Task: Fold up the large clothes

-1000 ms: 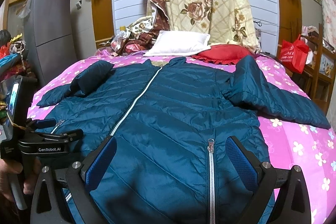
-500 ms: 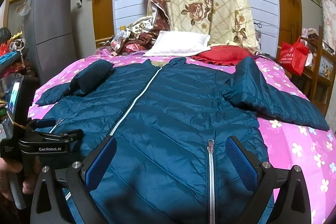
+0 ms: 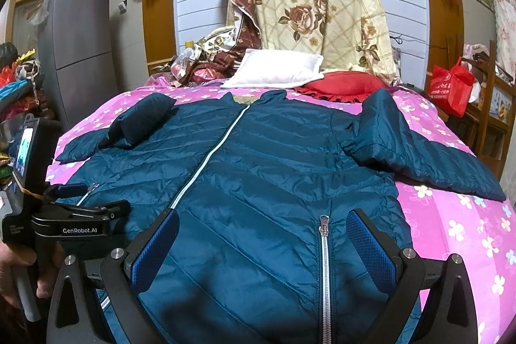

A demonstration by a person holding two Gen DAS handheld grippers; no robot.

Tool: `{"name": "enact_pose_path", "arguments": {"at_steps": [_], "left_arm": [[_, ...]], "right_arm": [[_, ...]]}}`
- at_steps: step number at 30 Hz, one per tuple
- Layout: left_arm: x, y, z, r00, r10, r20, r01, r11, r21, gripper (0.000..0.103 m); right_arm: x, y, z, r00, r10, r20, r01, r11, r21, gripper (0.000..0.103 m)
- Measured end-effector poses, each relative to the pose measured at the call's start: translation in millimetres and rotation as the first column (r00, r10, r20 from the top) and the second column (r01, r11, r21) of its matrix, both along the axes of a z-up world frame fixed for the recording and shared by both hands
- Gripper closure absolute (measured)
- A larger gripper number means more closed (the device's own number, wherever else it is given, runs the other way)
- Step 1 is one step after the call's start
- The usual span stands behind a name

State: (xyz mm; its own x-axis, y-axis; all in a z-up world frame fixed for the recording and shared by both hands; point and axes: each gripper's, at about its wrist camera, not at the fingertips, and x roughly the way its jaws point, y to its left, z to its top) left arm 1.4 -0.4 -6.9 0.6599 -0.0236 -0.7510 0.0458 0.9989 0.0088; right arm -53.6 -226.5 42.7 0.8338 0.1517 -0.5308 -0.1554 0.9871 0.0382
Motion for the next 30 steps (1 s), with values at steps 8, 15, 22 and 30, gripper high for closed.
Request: {"name": "enact_pose_path", "arguments": {"at_steps": [8,15,22,30], "left_arm": [[7.0,6.2,-16.0,0.997,0.007,-0.081,-0.010,0.999,-0.031,0.000],[9.9,4.8,-22.7,0.995,0.013,-0.103,-0.016,0.999,-0.029,0.000],[13.9,5.6,-23.7,0.993,0.015,-0.113,-0.020,0.999,-0.038,0.000],[11.9,5.8,-23.3,0.995,0.013,-0.103,-0.017,0.999,-0.038,0.000]], "right_arm": [[-0.8,-0.5,0.8,1.000,-0.003,0.002,0.003,1.000,0.000,0.000],[-1.3,-1.0,1.4,1.000,-0.003,0.000,0.003,1.000,-0.004,0.000],[-1.3,0.4,-1.4,1.000,-0.004,-0.011,0.004,1.000,-0.013,0.000],[-1.3,4.5,-1.0,1.000,0.001,-0.017,-0.001,1.000,-0.009,0.000]]}}
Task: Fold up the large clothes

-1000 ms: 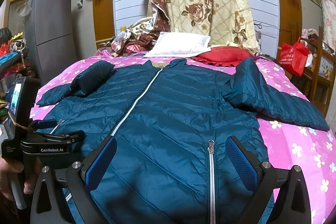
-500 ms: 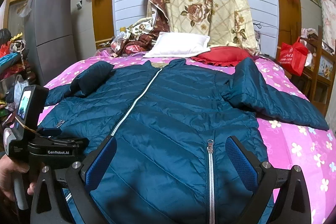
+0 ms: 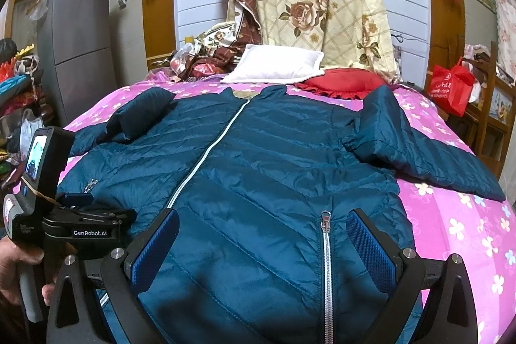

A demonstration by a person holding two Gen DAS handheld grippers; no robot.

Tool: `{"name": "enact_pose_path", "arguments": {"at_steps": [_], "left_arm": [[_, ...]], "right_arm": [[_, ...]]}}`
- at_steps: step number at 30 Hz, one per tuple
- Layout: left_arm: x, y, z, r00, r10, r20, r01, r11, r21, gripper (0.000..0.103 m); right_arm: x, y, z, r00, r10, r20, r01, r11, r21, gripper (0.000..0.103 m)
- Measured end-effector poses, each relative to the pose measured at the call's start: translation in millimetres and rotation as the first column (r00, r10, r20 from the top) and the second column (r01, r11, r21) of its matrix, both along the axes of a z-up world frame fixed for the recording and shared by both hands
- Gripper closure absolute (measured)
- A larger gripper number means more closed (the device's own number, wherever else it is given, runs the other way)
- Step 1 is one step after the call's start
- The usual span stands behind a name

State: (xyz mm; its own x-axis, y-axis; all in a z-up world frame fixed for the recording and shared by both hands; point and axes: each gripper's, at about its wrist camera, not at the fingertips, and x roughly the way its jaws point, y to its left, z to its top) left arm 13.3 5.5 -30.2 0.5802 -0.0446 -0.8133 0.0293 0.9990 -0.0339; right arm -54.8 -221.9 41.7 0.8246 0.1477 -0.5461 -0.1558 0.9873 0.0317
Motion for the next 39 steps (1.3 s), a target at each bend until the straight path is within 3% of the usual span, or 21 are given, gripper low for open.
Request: {"name": "enact_pose_path", "arguments": {"at_steps": [6,9,16,23,25,28,30,37,39], "left_arm": [[-0.3,-0.2,0.1,1.000,0.003,0.001,-0.003,1.000,0.001,0.000],[-0.6,-0.3,0.8,1.000,0.004,0.002,-0.004,1.000,0.004,0.000],[-1.4,0.3,0.6,1.000,-0.001,0.006,0.001,1.000,0.000,0.000],[-0.2,-0.5,0.2,1.000,0.009,0.003,-0.009,1.000,0.013,0.000],[1.4,-2.3,0.3,1.000,0.010,0.001,-0.010,1.000,0.020,0.000],[2.1,-3.4,0.1,1.000,0.010,0.001,-0.010,1.000,0.025,0.000],[2.9,-3.8,0.2,1.000,0.009,-0.001,-0.009,1.000,0.019,0.000],[6.0,-3.6,6.0,1.000,0.028,0.003,-0.028,0.999,0.037,0.000],[13.2,-2.0,28.3,0.997,0.038,0.069,-0.043,0.997,0.067,0.001]], "right_arm": [[-10.3,4.0,3.7,0.999,-0.009,0.039,0.011,0.998,-0.061,0.000],[-4.9,-4.8,-3.3,0.998,-0.043,-0.045,0.039,0.995,-0.092,0.000],[-13.4,-46.2,25.5,0.994,-0.090,-0.056,0.091,0.996,0.012,0.000],[39.3,-56.7,48.6,0.998,-0.049,-0.033,0.053,0.989,0.135,0.000],[51.3,-54.2,46.0,0.999,-0.048,-0.013,0.049,0.989,0.137,0.000],[49.7,-58.1,14.8,0.993,-0.117,0.003,0.115,0.977,0.180,0.000],[61.3,-64.0,-1.9,0.966,-0.204,-0.159,0.233,0.954,0.190,0.001],[57.3,-90.1,1.0,0.958,-0.239,-0.160,0.276,0.922,0.271,0.001],[56.4,-93.4,2.6,0.958,-0.244,-0.154,0.279,0.919,0.277,0.001]]}}
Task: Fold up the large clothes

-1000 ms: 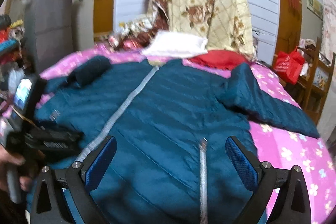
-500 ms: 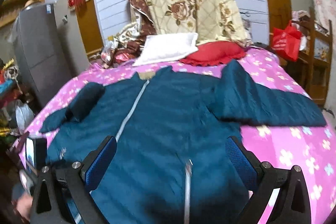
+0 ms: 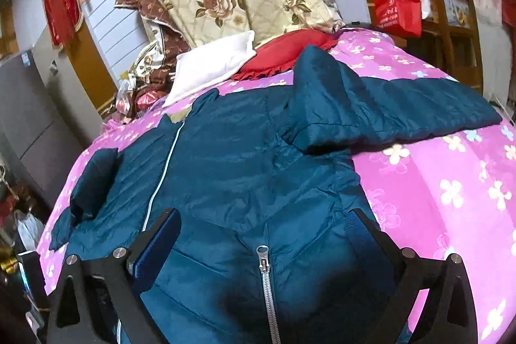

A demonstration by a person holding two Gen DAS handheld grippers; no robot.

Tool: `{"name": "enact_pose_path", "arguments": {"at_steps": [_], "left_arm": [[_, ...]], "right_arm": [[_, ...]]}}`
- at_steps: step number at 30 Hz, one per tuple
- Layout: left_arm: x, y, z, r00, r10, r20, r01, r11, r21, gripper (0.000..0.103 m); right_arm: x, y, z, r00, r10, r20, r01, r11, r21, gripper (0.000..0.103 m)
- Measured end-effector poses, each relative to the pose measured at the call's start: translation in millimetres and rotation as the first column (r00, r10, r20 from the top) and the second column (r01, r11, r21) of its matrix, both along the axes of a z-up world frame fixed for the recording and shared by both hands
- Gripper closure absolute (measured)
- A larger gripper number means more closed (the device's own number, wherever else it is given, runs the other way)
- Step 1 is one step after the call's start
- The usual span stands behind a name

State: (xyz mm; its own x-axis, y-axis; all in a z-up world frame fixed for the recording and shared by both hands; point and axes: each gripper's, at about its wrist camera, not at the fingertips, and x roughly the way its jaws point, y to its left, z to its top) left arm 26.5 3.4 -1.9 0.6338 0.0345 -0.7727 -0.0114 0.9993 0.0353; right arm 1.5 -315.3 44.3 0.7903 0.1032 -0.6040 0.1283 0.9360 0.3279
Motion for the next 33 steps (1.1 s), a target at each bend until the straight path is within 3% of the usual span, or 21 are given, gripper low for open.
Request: {"name": "enact_pose_path", "arguments": {"at_steps": [2,4,8,12,14,15,16,17,23,33], "left_arm": [[14.3,4.6,27.6,0.998,0.004,0.063,-0.004,1.000,-0.007,0.001],[33.3,10.0,44.5,0.997,0.016,0.069,-0.015,1.000,-0.010,0.001],[60.8,14.9,55.8,0.993,0.009,0.122,-0.014,0.999,0.038,0.001],[71.9,23.7,16.4,0.994,0.006,0.109,-0.006,1.000,-0.001,0.001],[78.3,28.9,-2.8,0.998,0.058,-0.013,-0.058,0.998,-0.011,0.001],[83.5,31.6,-11.1,0.995,0.062,-0.077,-0.067,0.996,-0.065,0.001],[86.9,34.7,-16.0,0.994,0.039,-0.103,-0.054,0.987,-0.150,0.001],[88.0,35.1,-17.1,0.993,0.041,-0.107,-0.057,0.986,-0.155,0.001],[88.5,21.3,-27.4,0.993,0.047,-0.104,-0.051,0.998,-0.038,0.000],[89.4,16.3,-33.3,0.993,0.062,-0.096,-0.065,0.998,-0.029,0.000]], "right_arm": [[-2.1,1.0,4.1,1.000,0.005,0.022,-0.005,1.000,-0.002,0.001],[-5.8,5.9,10.3,0.998,0.014,0.060,-0.013,1.000,-0.027,0.001],[-11.5,23.8,17.6,0.989,0.054,0.135,-0.040,0.994,-0.105,0.001],[-10.1,40.9,11.0,0.983,0.113,0.146,-0.099,0.990,-0.097,0.001],[-3.3,44.4,4.4,0.987,0.120,0.104,-0.110,0.989,-0.095,0.001],[-0.3,45.6,2.0,0.989,0.124,0.086,-0.116,0.989,-0.094,0.001],[2.5,48.2,0.7,0.989,0.133,0.068,-0.125,0.986,-0.107,0.001],[4.5,49.8,-0.5,0.989,0.135,0.057,-0.127,0.984,-0.128,0.001],[8.3,59.1,-3.9,0.991,0.132,0.032,-0.123,0.974,-0.191,0.001],[5.9,71.5,-5.1,0.988,0.155,0.025,-0.144,0.955,-0.258,0.001]]}}
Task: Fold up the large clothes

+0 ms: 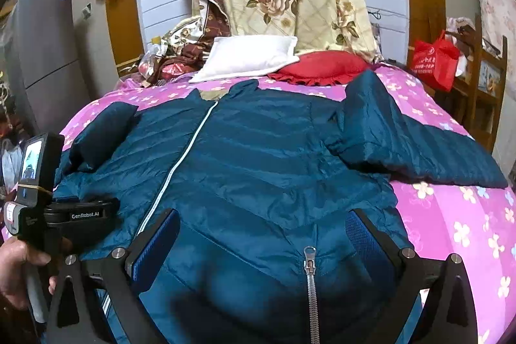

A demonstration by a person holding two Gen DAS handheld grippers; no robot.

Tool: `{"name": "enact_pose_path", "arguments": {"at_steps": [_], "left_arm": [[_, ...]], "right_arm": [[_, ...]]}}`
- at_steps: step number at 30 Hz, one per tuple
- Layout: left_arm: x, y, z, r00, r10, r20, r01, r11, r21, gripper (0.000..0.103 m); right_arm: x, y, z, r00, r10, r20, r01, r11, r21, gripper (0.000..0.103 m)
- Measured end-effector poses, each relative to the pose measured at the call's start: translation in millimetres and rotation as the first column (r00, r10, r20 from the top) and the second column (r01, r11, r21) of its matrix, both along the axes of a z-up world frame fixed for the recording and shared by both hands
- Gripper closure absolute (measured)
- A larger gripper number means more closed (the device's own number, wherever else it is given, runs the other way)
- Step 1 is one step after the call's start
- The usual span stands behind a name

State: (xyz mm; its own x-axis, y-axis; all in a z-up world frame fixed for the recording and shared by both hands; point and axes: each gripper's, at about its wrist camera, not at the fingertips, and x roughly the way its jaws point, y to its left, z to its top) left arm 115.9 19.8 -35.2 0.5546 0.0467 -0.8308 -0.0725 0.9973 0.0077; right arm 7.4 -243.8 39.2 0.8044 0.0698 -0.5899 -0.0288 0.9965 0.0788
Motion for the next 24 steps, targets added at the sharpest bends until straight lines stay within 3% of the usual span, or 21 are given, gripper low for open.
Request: {"name": "enact_pose_path", "arguments": {"at_steps": [24], "left_arm": [[-3.0,1.4,0.2,1.000,0.002,0.004,-0.002,1.000,-0.012,0.000]], "right_arm": [[1.0,-1.8,-2.1,1.000,0.000,-0.008,0.000,1.000,0.015,0.001]]}}
